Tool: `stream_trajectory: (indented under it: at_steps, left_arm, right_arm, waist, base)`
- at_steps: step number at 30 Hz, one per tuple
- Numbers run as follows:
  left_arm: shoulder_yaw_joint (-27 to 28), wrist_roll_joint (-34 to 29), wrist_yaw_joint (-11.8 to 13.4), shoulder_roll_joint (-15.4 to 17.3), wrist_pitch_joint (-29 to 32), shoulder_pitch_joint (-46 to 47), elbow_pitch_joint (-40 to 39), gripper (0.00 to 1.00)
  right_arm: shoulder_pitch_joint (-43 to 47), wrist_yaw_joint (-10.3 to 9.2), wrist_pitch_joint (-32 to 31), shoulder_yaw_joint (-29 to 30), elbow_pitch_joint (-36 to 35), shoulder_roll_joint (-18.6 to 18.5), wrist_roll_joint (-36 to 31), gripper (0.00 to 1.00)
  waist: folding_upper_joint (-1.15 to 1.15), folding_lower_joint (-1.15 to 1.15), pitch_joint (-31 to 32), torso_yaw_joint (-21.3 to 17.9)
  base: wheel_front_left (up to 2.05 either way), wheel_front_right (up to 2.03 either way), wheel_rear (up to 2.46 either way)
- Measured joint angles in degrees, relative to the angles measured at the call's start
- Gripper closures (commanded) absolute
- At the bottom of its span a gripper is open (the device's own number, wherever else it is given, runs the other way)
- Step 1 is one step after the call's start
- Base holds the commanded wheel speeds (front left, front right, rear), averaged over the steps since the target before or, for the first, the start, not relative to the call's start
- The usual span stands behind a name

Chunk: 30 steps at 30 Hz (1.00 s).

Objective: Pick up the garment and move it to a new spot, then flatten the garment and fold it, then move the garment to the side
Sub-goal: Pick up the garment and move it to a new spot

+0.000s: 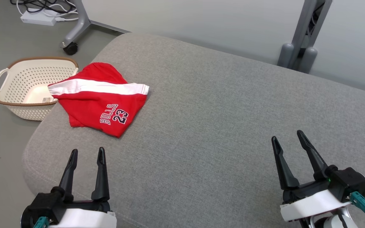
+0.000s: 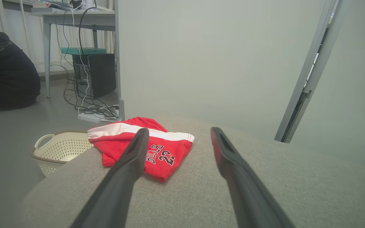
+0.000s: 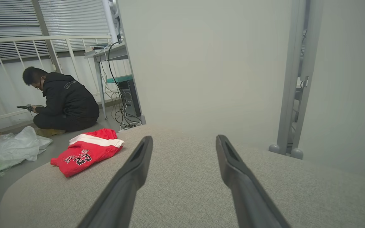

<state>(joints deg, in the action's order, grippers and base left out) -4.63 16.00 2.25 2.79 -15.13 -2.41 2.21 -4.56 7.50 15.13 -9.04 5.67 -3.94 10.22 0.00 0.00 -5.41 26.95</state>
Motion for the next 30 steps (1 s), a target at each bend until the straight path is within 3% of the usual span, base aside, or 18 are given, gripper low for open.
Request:
stream_trajectory:
  at_steps: [22,30]
  left_arm:
    - [1.81,0.74,0.0,0.0,0.0,-0.87,-0.46,0.0]
    - [4.32,2.86,1.31,0.08,0.0,4.56,8.31,0.0]
  right_arm:
    - [0.37,0.0,0.0,-2.13,0.67,0.48,0.62,0.0]
    - [-1.76,0.0,0.0,-2.86,-1.94,-2.01,-0.3,0.0]
  waist:
    - [0.0,0.0,0.88,0.08]
    - [0.0,0.0,-3.54,-1.51]
  base:
    - [0.0,0.0,0.0]
    - [0.0,0.0,0.0]
